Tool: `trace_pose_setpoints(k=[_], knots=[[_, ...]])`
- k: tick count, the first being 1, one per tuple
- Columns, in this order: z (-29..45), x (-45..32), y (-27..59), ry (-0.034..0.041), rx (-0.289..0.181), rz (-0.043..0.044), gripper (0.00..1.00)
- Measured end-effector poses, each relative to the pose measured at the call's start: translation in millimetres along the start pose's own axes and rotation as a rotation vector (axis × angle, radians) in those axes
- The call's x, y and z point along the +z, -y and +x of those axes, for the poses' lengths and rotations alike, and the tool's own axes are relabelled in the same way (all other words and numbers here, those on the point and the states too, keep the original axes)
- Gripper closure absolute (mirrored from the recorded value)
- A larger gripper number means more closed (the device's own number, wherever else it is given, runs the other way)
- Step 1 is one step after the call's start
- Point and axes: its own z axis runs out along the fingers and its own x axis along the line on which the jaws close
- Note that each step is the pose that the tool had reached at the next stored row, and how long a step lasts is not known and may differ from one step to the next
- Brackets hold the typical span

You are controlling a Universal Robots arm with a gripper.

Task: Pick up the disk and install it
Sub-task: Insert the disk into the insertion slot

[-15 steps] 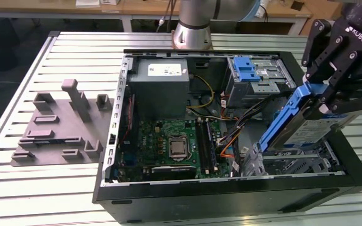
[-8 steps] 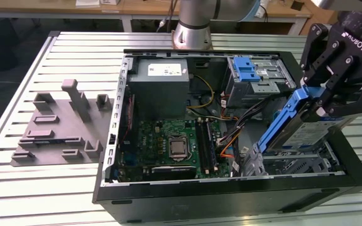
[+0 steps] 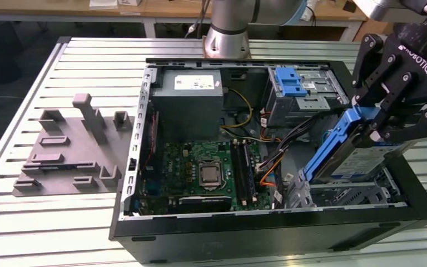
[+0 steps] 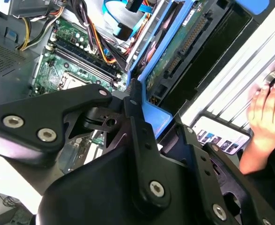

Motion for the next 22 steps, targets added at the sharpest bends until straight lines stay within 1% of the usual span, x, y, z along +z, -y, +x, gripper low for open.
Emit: trace_pose_setpoints(k=[4, 15, 22], knots=[[0.1, 3.2, 0.1, 0.0009, 0.0, 0.0004, 0.64], [0.1, 5.6, -2.2, 0.0008, 0.0, 0.0003, 0.64], [0.6, 15.1, -2.1, 0.0011, 0.0, 0.0004, 0.64]])
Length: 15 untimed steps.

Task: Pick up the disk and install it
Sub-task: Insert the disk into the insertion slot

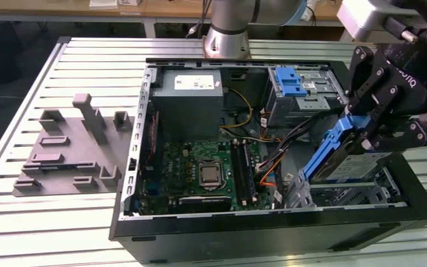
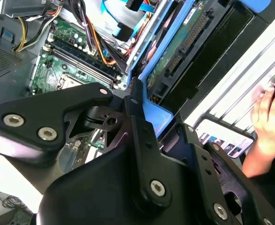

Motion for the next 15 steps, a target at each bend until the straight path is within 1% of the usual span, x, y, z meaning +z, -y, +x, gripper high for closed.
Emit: trace_pose_setpoints(k=[8, 15], knots=[[0.9, 7.3, 0.2, -0.0006, 0.0, 0.0, 0.64], [1.8, 16.8, 0.5, -0.001, 0.0, 0.0, 0.64]])
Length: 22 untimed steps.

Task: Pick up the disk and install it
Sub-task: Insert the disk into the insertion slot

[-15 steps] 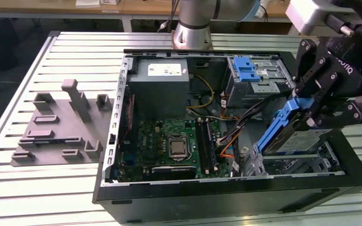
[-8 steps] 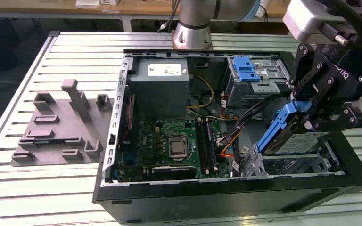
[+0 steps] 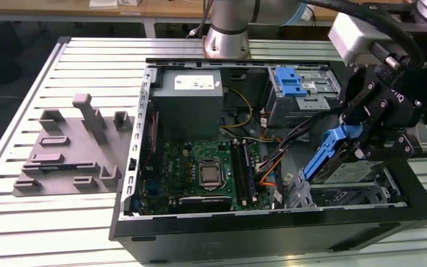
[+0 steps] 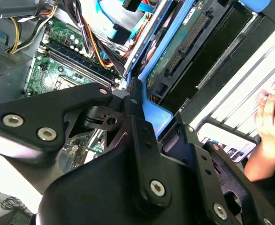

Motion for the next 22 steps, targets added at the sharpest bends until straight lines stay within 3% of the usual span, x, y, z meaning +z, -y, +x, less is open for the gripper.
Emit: trace_pose_setpoints(k=[7, 8, 15, 17, 18, 22], knots=[[0.9, 10.0, 0.3, -0.0005, 0.0, 0.0, 0.62], [1.0, 11.3, 0.3, -0.0005, 0.0, 0.0, 0.56], [1.3, 23.2, 0.9, -0.0007, 0.0, 0.0, 0.58], [1.4, 26.9, 1.0, -0.0007, 0.0, 0.0, 0.7], [1.5, 28.8, 1.1, -0.0005, 0.0, 0.0, 0.7], [1.7, 34.7, 1.3, -0.0006, 0.0, 0.0, 0.87]])
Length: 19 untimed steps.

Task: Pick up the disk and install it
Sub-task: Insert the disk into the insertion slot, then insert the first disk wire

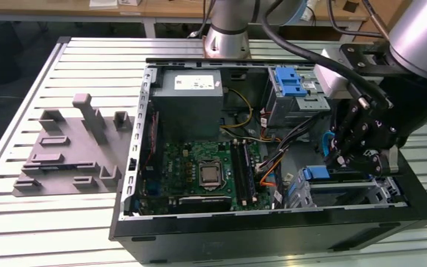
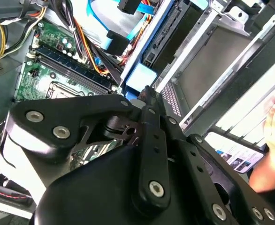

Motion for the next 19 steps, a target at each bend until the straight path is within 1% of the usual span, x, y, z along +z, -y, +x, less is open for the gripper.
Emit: trace_pose_setpoints(k=[1, 14, 17, 19], knots=[[0.0, 0.7, 0.0, 0.0, 0.0, 0.0, 0.89], [0.0, 1.9, 0.1, -0.0001, 0.0, 0.0, 0.89], [0.0, 1.9, 0.1, 0.0, 0.0, 0.0011, 0.89], [0.1, 2.1, 1.4, 0.0002, 0.0, 0.0014, 0.89]])
